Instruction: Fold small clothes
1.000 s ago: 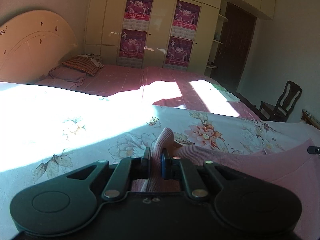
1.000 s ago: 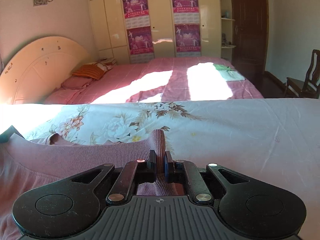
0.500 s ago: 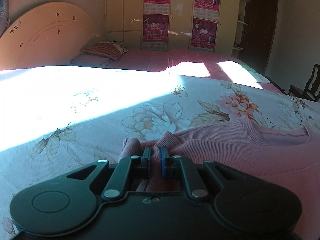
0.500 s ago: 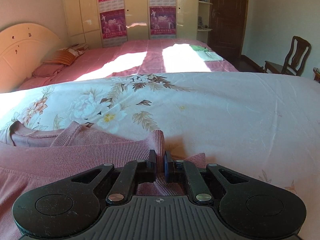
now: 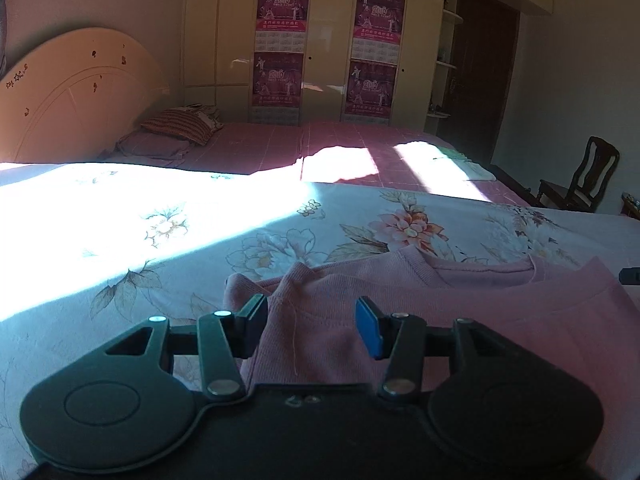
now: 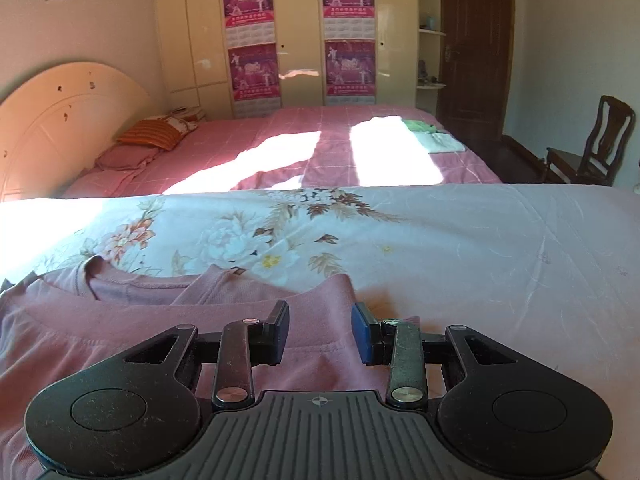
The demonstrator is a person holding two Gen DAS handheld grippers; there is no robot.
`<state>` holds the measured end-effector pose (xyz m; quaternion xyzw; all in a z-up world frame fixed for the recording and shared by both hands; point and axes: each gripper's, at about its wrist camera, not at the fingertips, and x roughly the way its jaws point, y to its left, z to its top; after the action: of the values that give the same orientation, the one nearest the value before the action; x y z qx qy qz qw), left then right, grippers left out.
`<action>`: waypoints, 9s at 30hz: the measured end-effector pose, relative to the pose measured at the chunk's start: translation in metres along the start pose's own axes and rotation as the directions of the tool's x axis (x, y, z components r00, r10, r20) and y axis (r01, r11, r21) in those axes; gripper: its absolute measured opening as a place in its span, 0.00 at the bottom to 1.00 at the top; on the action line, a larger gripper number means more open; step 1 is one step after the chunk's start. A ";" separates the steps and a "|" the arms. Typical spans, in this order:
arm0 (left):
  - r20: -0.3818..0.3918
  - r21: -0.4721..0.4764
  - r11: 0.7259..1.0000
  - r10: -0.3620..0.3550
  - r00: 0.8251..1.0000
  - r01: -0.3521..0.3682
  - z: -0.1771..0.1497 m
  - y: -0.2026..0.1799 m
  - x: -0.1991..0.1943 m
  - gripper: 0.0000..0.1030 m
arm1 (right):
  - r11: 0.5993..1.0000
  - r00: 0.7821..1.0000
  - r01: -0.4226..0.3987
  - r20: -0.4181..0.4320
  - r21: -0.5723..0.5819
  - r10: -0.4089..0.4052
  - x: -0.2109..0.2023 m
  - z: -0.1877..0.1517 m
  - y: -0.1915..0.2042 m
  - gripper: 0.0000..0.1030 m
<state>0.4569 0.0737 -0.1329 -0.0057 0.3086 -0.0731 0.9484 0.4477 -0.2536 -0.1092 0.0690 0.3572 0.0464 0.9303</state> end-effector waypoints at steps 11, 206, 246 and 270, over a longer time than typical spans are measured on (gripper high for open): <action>-0.066 0.078 0.996 0.037 0.997 -0.032 -0.074 -0.014 -0.008 0.49 | 0.995 0.996 0.043 -0.077 -0.092 -0.050 -0.003 -0.077 0.027 0.34; -0.071 -0.149 0.977 -0.163 0.984 0.151 -0.045 -0.203 -0.013 0.73 | 0.901 0.955 -0.229 -0.097 0.368 0.282 -0.029 -0.067 -0.085 0.34; -0.100 0.025 0.975 -0.217 0.971 0.220 0.003 -0.245 0.060 0.71 | 0.980 0.995 -0.013 -0.095 0.199 0.033 0.021 -0.003 -0.087 0.28; -0.151 -0.011 0.990 -0.141 0.978 0.141 -0.025 -0.233 0.008 0.72 | 0.996 0.996 -0.078 -0.041 0.034 0.079 -0.061 -0.051 -0.044 0.28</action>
<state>0.4177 -0.1567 -0.1446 -0.0221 0.3787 -0.1404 0.9145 0.3693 -0.3003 -0.1137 0.0969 0.3747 0.0785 0.9187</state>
